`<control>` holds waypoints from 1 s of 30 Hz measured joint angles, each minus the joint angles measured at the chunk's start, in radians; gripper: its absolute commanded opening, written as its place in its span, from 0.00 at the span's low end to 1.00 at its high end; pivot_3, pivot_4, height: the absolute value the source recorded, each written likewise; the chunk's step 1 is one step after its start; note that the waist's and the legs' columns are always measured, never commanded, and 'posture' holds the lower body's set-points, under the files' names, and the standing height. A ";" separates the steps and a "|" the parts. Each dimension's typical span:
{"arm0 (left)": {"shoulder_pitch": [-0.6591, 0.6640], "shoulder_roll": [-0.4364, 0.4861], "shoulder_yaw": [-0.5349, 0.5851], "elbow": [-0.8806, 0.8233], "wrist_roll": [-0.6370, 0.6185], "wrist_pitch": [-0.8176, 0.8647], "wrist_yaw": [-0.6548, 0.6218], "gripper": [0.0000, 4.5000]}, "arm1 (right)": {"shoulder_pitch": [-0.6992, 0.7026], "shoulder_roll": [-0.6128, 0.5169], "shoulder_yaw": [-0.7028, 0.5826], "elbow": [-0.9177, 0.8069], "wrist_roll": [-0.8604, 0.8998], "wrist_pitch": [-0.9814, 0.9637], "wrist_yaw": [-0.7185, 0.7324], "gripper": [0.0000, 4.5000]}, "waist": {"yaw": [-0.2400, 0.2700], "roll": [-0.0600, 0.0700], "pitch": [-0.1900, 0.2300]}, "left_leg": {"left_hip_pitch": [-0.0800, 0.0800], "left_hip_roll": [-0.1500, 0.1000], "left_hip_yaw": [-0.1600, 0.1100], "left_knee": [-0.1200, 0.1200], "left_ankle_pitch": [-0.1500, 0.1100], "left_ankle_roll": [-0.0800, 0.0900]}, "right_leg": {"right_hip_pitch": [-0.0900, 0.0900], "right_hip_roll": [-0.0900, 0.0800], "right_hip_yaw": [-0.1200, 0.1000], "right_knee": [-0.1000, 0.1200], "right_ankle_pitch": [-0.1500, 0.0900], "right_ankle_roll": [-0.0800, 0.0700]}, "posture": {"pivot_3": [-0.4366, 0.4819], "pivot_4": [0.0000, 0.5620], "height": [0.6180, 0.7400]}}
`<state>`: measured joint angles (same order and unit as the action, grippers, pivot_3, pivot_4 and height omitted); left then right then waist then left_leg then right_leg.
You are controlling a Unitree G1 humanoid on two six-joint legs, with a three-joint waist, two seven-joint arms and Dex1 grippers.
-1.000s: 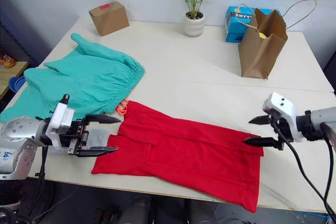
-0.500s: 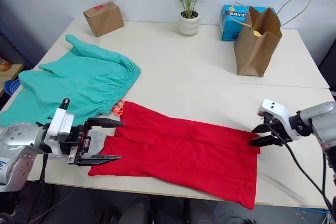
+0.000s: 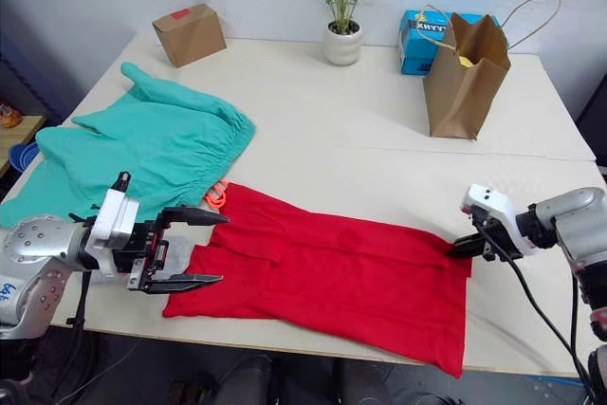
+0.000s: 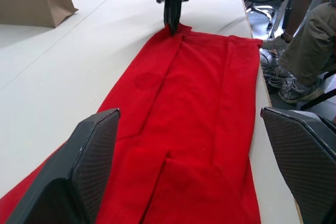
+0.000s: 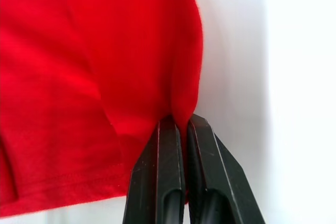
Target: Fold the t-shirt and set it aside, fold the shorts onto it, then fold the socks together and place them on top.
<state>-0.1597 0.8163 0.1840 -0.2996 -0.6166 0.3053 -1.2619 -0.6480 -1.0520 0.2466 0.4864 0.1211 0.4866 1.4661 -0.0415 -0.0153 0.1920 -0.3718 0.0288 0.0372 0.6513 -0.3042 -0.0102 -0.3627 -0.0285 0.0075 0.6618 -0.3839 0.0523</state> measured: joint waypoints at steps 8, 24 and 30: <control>0.013 0.000 0.005 0.003 0.015 -0.012 0.028 1.00 | -0.322 0.122 0.033 0.468 -0.188 -0.280 -0.151 0.01 | -0.016 0.001 0.000 | -0.001 0.000 0.001 0.000 0.001 -0.002 | -0.001 0.000 0.000 0.000 0.000 0.000 | 0.48 0.27 1.00; -0.033 0.006 0.003 0.046 0.056 -0.036 0.039 1.00 | -0.509 0.244 -0.056 0.804 -0.308 -0.525 -0.443 0.06 | -0.016 0.001 0.001 | -0.004 0.000 0.002 0.000 0.004 -0.006 | -0.005 0.001 0.001 0.002 0.000 0.000 | 0.48 0.27 1.00; -0.035 0.006 -0.003 0.046 0.059 -0.035 0.039 1.00 | -0.447 0.236 -0.143 0.770 -0.255 -0.589 -0.417 0.45 | -0.016 0.001 0.001 | -0.004 0.000 0.002 0.001 0.004 -0.006 | -0.005 0.001 0.001 0.003 0.000 0.000 | 0.48 0.27 1.00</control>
<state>-0.1944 0.8222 0.1809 -0.2538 -0.5571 0.2698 -1.2228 -1.0953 -0.8163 0.1033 1.2566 -0.1334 -0.1023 1.0492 -0.0578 -0.0146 0.1925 -0.3761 0.0289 0.0396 0.6519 -0.3004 -0.0165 -0.3682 -0.0276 0.0087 0.6651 -0.3839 0.0523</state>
